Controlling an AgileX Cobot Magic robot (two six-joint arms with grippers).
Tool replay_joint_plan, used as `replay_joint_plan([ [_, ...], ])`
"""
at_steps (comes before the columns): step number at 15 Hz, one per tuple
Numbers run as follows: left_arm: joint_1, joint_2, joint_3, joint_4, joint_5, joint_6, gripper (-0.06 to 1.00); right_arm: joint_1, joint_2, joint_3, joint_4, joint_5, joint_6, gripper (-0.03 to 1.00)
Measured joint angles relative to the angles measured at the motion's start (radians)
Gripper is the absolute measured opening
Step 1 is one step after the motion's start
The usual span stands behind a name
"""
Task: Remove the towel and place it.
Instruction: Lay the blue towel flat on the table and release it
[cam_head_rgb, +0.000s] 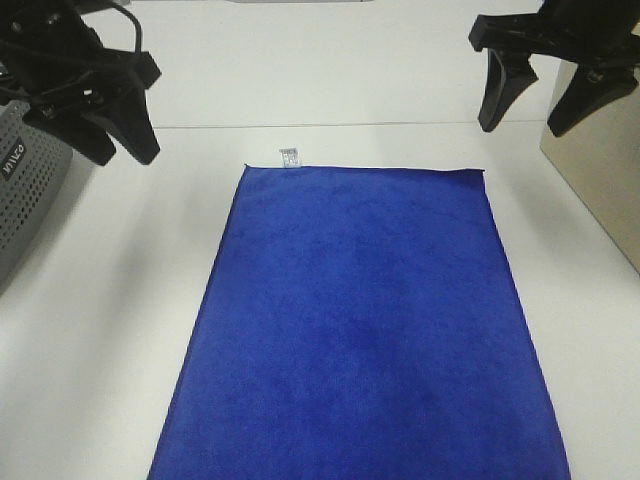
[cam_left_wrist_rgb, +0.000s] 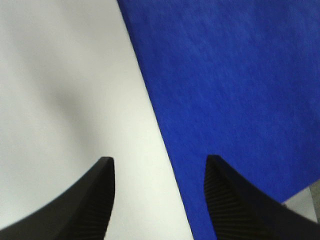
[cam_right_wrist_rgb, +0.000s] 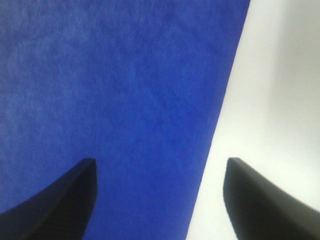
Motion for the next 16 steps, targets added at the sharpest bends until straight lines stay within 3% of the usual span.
replay_joint_plan([
  [3,0.054,0.133,-0.194,-0.009,0.026,-0.001,0.52,-0.085,0.177,-0.202,0.119,0.005,-0.031,0.7],
  [5,0.077,0.232,-0.289,-0.031,0.026,-0.001,0.52,-0.151,0.268,-0.277,0.245,0.005,-0.083,0.7],
  [7,0.086,0.356,-0.379,-0.037,0.027,0.025,0.52,-0.173,0.359,-0.311,0.305,0.004,-0.158,0.7],
  [11,0.086,0.512,-0.477,-0.072,-0.01,0.056,0.52,-0.173,0.469,-0.313,0.307,-0.072,-0.228,0.7],
  [16,0.086,0.599,-0.509,-0.202,-0.097,0.128,0.52,-0.173,0.526,-0.314,0.261,-0.16,-0.238,0.7],
])
